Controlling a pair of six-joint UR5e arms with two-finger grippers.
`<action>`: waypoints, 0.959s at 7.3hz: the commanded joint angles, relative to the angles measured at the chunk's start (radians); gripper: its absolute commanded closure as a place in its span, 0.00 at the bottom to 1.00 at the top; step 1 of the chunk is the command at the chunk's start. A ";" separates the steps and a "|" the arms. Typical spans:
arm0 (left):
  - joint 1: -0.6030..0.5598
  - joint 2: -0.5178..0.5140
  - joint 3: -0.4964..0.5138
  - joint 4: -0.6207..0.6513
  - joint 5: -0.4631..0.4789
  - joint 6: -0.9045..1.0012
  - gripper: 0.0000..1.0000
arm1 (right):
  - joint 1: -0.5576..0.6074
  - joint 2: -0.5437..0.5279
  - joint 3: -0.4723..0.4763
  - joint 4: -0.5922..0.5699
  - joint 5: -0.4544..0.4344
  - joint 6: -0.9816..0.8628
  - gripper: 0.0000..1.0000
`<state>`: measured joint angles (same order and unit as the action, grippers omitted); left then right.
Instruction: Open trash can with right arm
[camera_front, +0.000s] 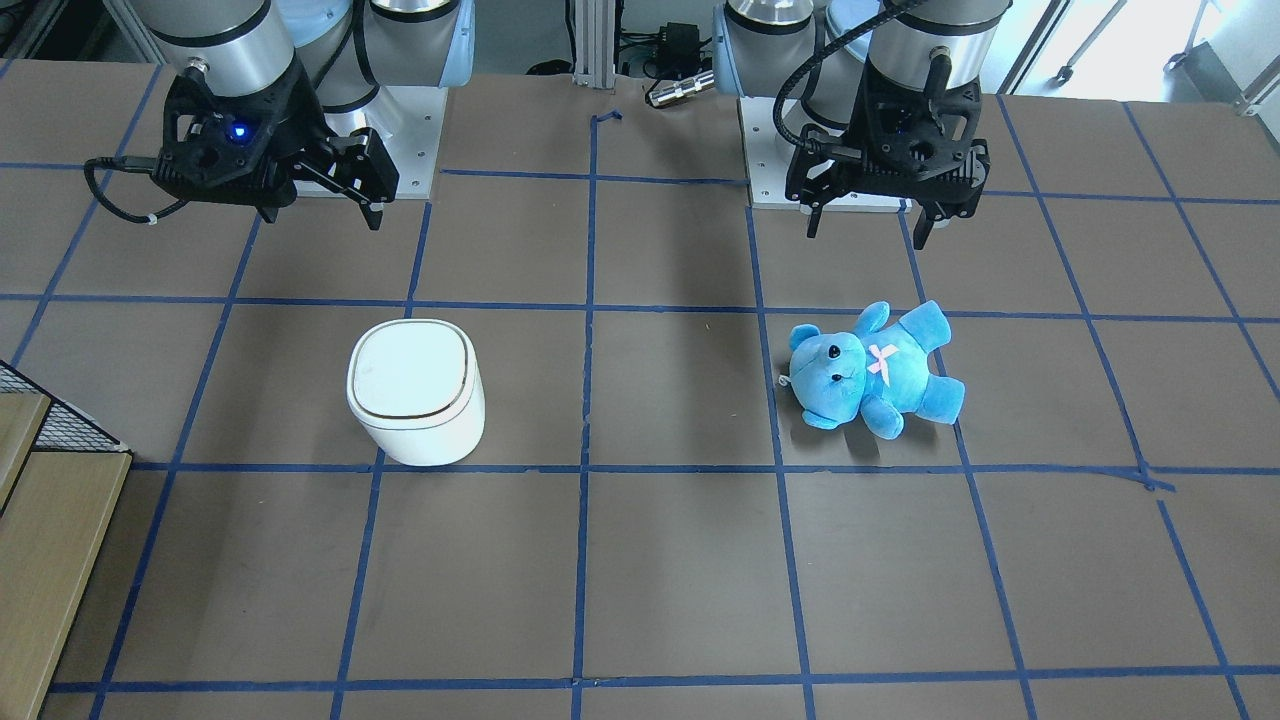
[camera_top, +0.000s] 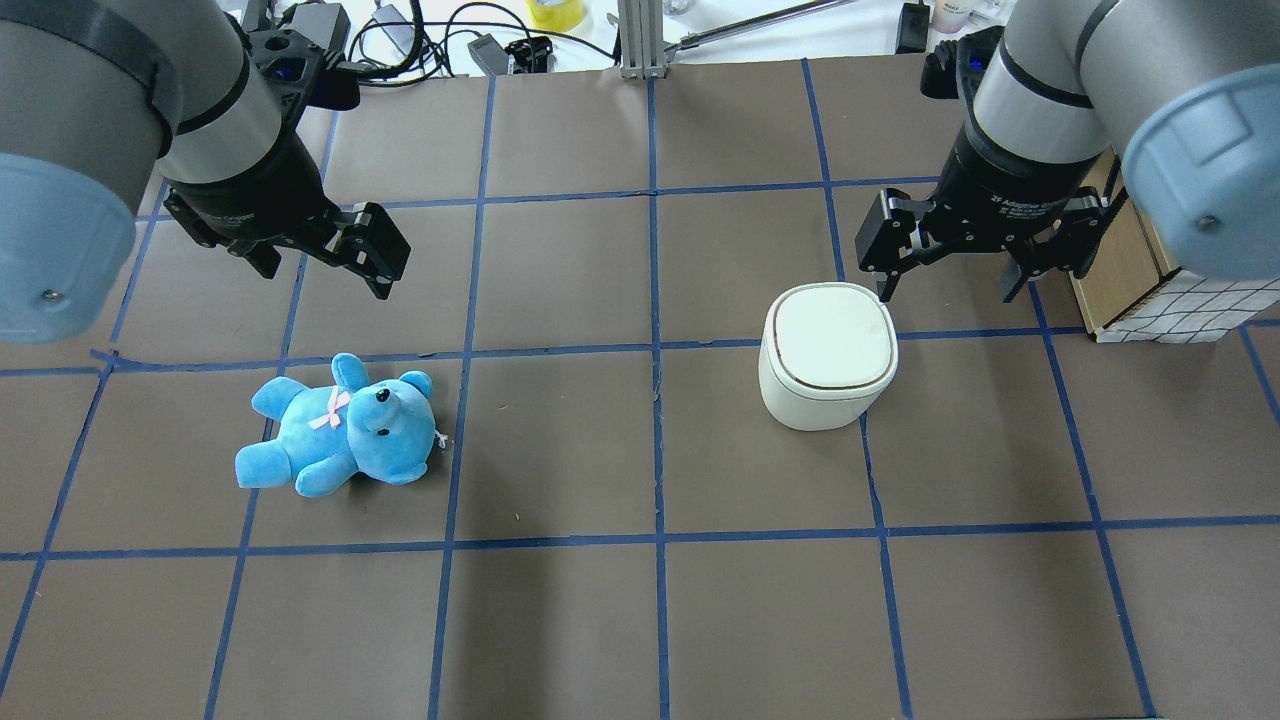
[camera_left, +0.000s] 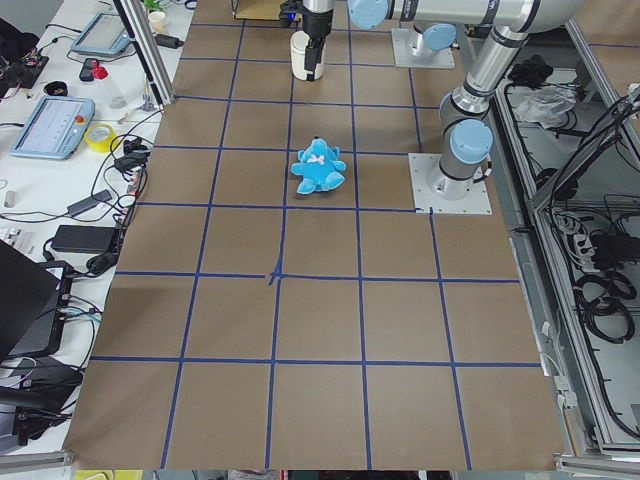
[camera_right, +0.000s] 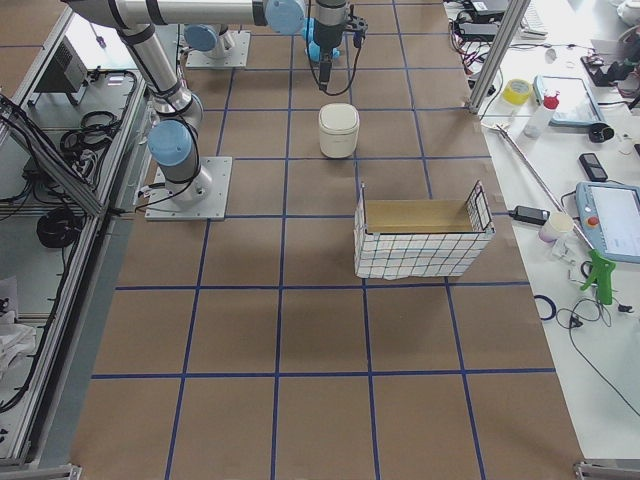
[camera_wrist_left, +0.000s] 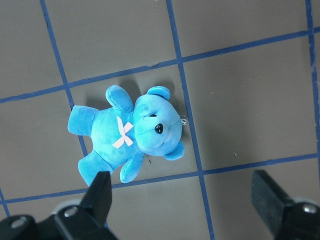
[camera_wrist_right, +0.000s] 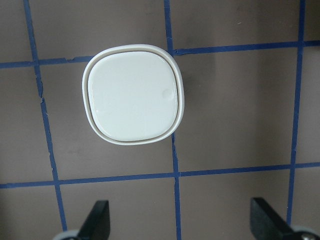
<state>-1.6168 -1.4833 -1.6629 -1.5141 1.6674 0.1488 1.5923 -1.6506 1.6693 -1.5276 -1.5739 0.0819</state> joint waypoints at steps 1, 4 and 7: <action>0.000 0.000 0.000 0.000 0.000 0.000 0.00 | 0.000 0.002 0.001 0.000 0.002 0.001 0.12; 0.000 0.000 0.000 0.000 0.000 0.000 0.00 | -0.017 0.009 0.009 -0.005 0.018 -0.002 0.68; 0.000 0.000 0.000 0.000 0.000 0.000 0.00 | -0.017 0.078 0.033 -0.072 0.025 0.019 1.00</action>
<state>-1.6168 -1.4834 -1.6628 -1.5140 1.6675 0.1488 1.5757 -1.6055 1.6847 -1.5854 -1.5534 0.0911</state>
